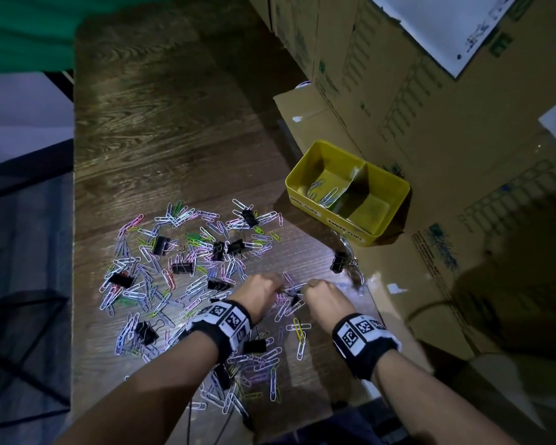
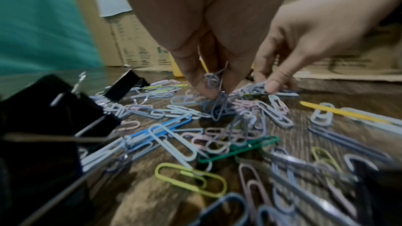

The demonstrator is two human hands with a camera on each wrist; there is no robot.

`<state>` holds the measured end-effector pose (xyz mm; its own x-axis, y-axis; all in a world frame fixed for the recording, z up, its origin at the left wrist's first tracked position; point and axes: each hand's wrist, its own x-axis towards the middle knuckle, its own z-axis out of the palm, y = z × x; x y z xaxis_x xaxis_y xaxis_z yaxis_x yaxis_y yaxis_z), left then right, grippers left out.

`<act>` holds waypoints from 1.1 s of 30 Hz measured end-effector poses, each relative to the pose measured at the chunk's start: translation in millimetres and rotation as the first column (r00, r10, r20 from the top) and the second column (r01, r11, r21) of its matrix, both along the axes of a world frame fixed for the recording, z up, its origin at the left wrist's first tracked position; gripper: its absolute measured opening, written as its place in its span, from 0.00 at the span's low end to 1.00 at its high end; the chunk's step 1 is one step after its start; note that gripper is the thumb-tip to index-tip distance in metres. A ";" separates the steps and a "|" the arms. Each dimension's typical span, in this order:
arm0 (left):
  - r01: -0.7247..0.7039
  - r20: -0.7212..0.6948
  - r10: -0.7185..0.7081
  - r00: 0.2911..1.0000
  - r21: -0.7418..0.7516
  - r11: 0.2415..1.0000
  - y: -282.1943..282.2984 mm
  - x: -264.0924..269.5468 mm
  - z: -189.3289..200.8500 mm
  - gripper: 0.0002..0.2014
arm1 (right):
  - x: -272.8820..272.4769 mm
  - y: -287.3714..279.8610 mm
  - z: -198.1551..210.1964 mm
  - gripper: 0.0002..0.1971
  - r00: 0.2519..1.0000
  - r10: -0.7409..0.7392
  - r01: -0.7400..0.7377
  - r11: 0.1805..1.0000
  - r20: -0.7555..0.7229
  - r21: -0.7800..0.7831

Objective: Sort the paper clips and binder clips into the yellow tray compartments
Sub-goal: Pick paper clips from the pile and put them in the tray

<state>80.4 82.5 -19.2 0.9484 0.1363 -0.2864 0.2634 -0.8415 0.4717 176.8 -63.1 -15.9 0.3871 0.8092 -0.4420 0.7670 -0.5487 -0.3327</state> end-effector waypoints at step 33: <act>-0.309 0.031 0.336 0.941 -0.322 0.895 48.8 201.2 61.4 0.06 | 107.3 24.0 107.3 0.08 0.856 -0.444 0.484 0.509 -0.265 0.712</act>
